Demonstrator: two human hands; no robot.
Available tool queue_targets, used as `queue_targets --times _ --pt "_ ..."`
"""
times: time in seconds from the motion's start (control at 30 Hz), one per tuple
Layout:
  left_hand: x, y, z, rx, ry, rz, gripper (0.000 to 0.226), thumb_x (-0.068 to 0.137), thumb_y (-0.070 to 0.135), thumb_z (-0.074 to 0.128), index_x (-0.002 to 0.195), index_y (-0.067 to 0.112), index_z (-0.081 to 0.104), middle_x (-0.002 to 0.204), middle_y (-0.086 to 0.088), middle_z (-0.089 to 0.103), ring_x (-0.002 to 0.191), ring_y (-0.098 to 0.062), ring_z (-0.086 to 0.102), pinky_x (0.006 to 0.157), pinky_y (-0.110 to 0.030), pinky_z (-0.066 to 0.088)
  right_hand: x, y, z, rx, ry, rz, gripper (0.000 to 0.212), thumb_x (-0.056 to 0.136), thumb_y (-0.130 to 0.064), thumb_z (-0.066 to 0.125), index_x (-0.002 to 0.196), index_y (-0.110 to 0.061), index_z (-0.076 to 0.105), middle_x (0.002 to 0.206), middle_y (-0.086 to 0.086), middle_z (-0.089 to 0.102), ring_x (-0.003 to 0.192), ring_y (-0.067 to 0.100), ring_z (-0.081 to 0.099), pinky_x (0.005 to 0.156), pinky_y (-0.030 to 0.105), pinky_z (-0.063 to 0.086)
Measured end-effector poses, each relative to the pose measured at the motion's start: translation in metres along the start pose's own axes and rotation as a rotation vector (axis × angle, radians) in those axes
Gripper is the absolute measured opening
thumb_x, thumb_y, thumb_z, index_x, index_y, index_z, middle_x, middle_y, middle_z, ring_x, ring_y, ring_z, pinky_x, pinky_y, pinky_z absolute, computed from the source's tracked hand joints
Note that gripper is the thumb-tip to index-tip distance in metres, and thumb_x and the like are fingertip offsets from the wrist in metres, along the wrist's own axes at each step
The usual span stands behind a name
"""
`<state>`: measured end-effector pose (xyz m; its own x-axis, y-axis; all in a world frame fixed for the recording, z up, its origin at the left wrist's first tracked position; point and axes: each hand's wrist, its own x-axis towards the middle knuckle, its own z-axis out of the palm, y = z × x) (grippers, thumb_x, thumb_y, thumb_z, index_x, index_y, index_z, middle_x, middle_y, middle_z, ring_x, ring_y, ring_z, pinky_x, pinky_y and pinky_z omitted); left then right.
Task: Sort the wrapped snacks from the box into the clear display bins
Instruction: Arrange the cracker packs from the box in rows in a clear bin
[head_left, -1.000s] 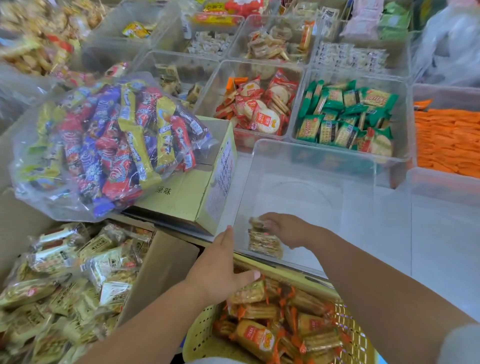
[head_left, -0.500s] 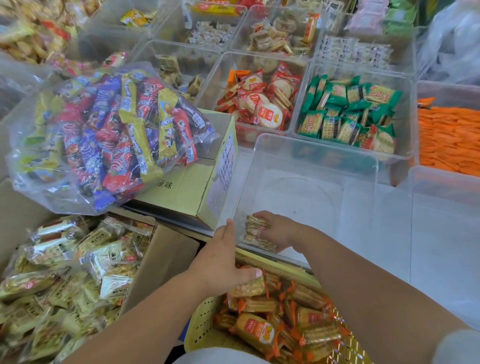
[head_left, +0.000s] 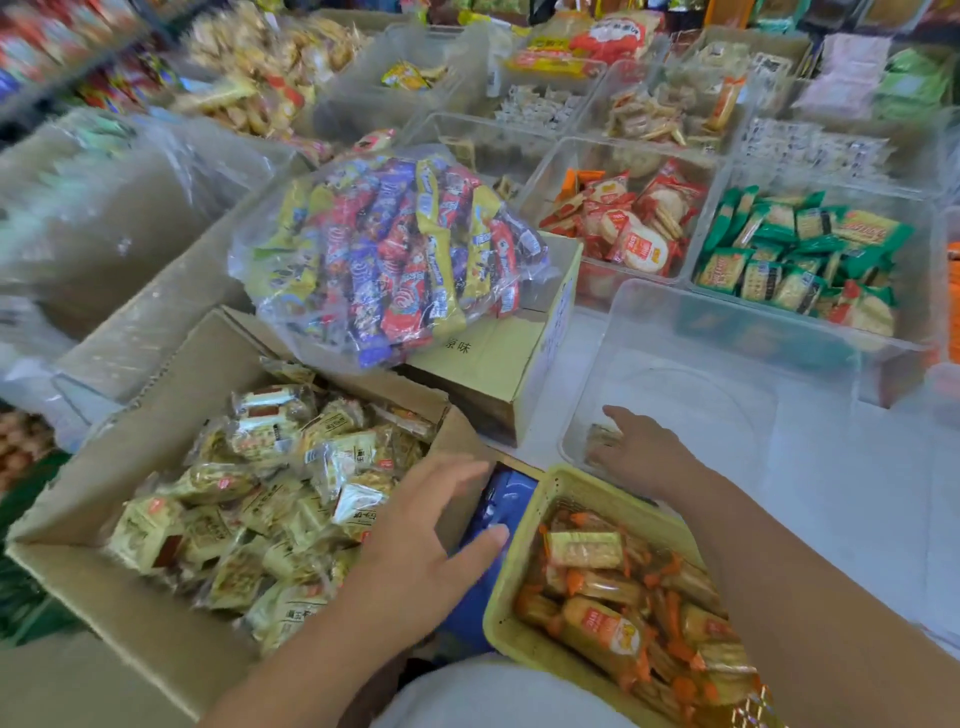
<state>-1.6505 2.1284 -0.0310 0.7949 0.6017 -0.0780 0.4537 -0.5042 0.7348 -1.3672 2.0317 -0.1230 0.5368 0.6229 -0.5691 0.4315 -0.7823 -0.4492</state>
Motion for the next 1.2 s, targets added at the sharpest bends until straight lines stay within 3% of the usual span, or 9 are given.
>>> queue_targets --times 0.17,0.27,0.37,0.5,0.63,0.77,0.9,1.03,1.2 --pt "-0.053 -0.062 -0.077 0.220 0.188 -0.196 0.040 0.087 0.047 0.073 0.124 0.047 0.058 0.127 0.027 0.053 0.120 -0.005 0.055 0.097 -0.025 0.047 -0.058 -0.080 0.030 -0.003 0.426 -0.337 0.058 0.094 -0.042 0.062 0.146 -0.021 0.047 0.149 0.010 0.046 0.140 0.032 0.035 0.116 0.044 0.025" --pt "-0.076 -0.106 -0.121 0.535 0.206 -0.339 0.065 0.084 0.066 0.057 0.128 0.020 0.066 0.130 -0.005 0.061 0.121 -0.032 0.058 0.102 -0.051 0.048 -0.091 -0.138 0.058 -0.004 0.447 -0.591 0.058 0.088 -0.045 0.064 0.140 -0.020 0.055 0.144 0.008 0.049 0.135 0.030 0.039 0.115 0.041 0.029" --pt "-0.098 -0.153 -0.155 0.644 0.196 -0.401 0.075 0.075 0.069 0.053 0.123 0.014 0.070 0.131 -0.015 0.063 0.119 -0.040 0.057 0.103 -0.054 0.046 -0.099 -0.186 0.086 -0.110 0.386 -0.710 0.066 0.084 -0.048 0.070 0.142 -0.023 0.053 0.149 0.006 0.045 0.142 0.028 0.033 0.120 0.043 0.025" --pt "-0.117 -0.205 -0.171 0.593 0.086 -0.337 0.078 0.077 0.069 0.051 0.123 0.009 0.070 0.131 -0.020 0.062 0.123 -0.043 0.056 0.104 -0.057 0.047 -0.082 -0.238 0.118 -0.305 0.204 -0.644 0.089 0.082 -0.052 0.074 0.155 -0.027 0.031 0.160 0.005 0.027 0.148 0.028 0.019 0.120 0.040 0.023" --pt "-0.128 -0.236 -0.162 0.556 0.146 -0.148 0.056 0.079 0.055 0.054 0.111 0.013 0.074 0.120 -0.011 0.070 0.111 -0.036 0.065 0.093 -0.050 0.050 -0.050 -0.265 0.138 -0.471 0.024 -0.440 0.115 0.076 -0.052 0.080 0.161 -0.027 0.006 0.167 0.009 0.009 0.153 0.035 0.008 0.122 0.048 0.023" --pt "-0.126 -0.240 -0.162 0.569 0.128 -0.109 0.053 0.079 0.056 0.053 0.108 0.017 0.076 0.117 -0.006 0.073 0.107 -0.033 0.065 0.089 -0.047 0.045 -0.036 -0.266 0.160 -0.573 -0.029 -0.264 0.127 0.073 -0.042 0.084 0.160 -0.027 -0.007 0.167 0.006 0.008 0.153 0.034 0.006 0.119 0.054 0.028" --pt "-0.130 -0.237 -0.171 0.566 0.061 -0.110 0.057 0.083 0.061 0.047 0.109 0.020 0.076 0.120 -0.004 0.071 0.110 -0.029 0.064 0.092 -0.049 0.048 -0.041 -0.265 0.182 -0.703 0.101 -0.166 0.123 0.068 -0.044 0.084 0.159 -0.023 0.005 0.153 0.009 0.032 0.144 0.035 0.025 0.113 0.052 0.034" --pt "-0.120 -0.241 -0.185 0.477 -0.046 -0.151 0.074 0.082 0.073 0.037 0.139 0.031 0.055 0.154 -0.001 0.043 0.139 -0.026 0.040 0.111 -0.050 0.037 -0.056 -0.266 0.188 -0.791 0.260 -0.247 0.111 0.066 -0.061 0.080 0.154 -0.023 0.025 0.141 0.003 0.049 0.134 0.029 0.041 0.116 0.048 0.031" --pt "-0.079 -0.269 -0.223 0.465 0.005 -0.154 0.075 0.087 0.058 0.063 0.151 0.026 0.040 0.160 -0.003 0.034 0.146 -0.027 0.030 0.117 -0.044 0.032 -0.090 -0.278 0.186 -0.569 0.279 -0.238 0.104 0.063 -0.061 0.082 0.148 -0.028 0.034 0.131 -0.005 0.053 0.121 0.022 0.053 0.096 0.038 0.051"
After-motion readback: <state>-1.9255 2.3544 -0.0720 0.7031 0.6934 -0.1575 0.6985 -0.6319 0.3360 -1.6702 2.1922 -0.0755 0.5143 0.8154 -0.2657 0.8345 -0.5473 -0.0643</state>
